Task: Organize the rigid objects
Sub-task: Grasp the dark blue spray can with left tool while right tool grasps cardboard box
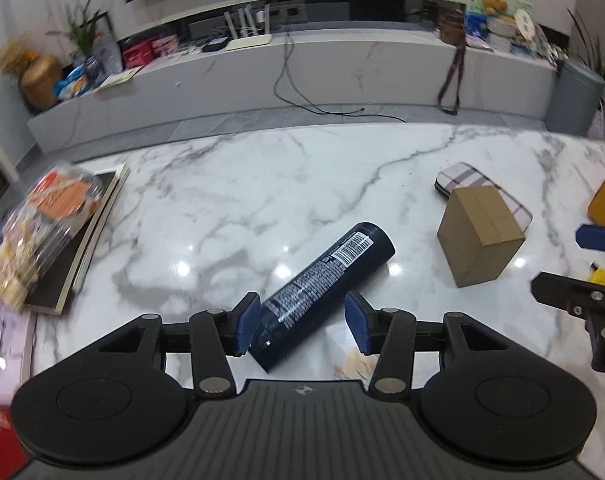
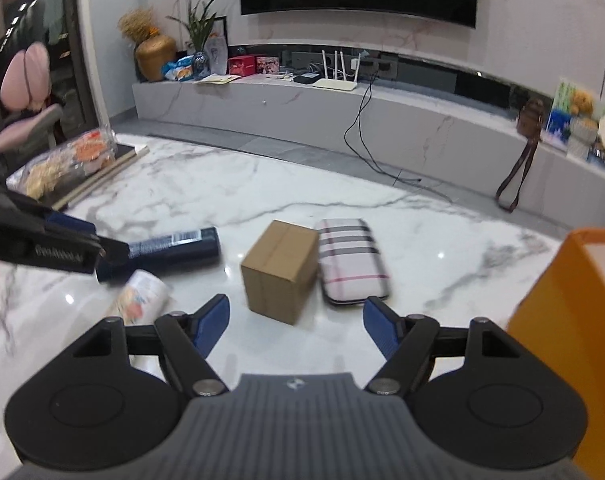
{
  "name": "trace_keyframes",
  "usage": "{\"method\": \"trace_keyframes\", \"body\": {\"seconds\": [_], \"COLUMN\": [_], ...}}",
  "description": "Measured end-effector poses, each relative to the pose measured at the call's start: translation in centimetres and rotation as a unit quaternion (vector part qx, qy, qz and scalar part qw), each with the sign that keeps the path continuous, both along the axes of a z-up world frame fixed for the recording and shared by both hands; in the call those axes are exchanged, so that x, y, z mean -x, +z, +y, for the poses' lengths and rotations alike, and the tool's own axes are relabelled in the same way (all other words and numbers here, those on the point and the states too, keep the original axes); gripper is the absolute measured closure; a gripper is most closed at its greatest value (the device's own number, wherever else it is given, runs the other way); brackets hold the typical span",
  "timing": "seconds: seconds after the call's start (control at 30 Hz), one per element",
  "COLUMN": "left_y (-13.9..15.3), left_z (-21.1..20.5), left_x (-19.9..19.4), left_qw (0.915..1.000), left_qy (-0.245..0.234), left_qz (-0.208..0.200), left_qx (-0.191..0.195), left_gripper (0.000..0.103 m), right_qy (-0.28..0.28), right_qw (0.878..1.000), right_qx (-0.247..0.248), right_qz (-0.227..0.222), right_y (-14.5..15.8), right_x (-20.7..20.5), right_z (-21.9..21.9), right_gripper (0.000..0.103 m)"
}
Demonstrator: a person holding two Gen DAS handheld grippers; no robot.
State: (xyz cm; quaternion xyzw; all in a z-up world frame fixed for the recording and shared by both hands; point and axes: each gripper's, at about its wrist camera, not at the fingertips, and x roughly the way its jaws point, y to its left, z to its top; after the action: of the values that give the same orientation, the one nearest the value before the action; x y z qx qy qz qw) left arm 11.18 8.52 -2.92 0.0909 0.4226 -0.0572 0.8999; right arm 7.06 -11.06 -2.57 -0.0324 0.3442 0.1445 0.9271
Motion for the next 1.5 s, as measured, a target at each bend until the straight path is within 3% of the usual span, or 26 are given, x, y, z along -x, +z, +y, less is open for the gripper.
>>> {"method": "trace_keyframes", "body": {"seconds": [0.2, 0.4, 0.87, 1.07, 1.27, 1.37, 1.5], "left_y": [-1.8, -2.9, -4.8, -4.8, -4.9, -5.0, -4.9], "left_z": [-0.7, -0.8, 1.5, 1.3, 0.9, 0.8, 0.8], "left_x": [-1.5, -3.1, -4.4, -4.5, -4.6, -4.2, -3.8], "left_qw": [0.9976, 0.9957, 0.9947, 0.9946, 0.9954, 0.9960, 0.9964], "left_qy": [-0.065, -0.086, -0.074, -0.079, -0.071, -0.072, -0.070], "left_qz": [0.019, 0.031, 0.047, 0.034, 0.025, 0.013, 0.007], "left_qx": [-0.013, -0.019, 0.054, 0.058, 0.059, 0.052, 0.047], "left_gripper": [0.039, 0.038, 0.038, 0.042, 0.043, 0.048, 0.054], "right_qy": [0.005, -0.020, -0.062, -0.073, -0.087, -0.089, -0.086], "right_qw": [1.000, 1.000, 0.998, 0.997, 0.996, 0.996, 0.996], "right_qx": [0.007, 0.003, -0.009, -0.004, -0.004, -0.007, 0.000], "right_qz": [0.008, 0.003, -0.012, -0.013, -0.013, -0.014, -0.014], "right_y": [-1.7, -2.8, -4.9, -5.9, -6.8, -6.7, -6.6], "right_x": [-1.2, -2.5, -4.9, -5.4, -5.7, -5.8, -5.7], "right_z": [2.5, 3.8, 5.1, 5.2, 4.7, 4.4, 4.3], "right_gripper": [0.029, 0.029, 0.026, 0.028, 0.042, 0.052, 0.057]}}
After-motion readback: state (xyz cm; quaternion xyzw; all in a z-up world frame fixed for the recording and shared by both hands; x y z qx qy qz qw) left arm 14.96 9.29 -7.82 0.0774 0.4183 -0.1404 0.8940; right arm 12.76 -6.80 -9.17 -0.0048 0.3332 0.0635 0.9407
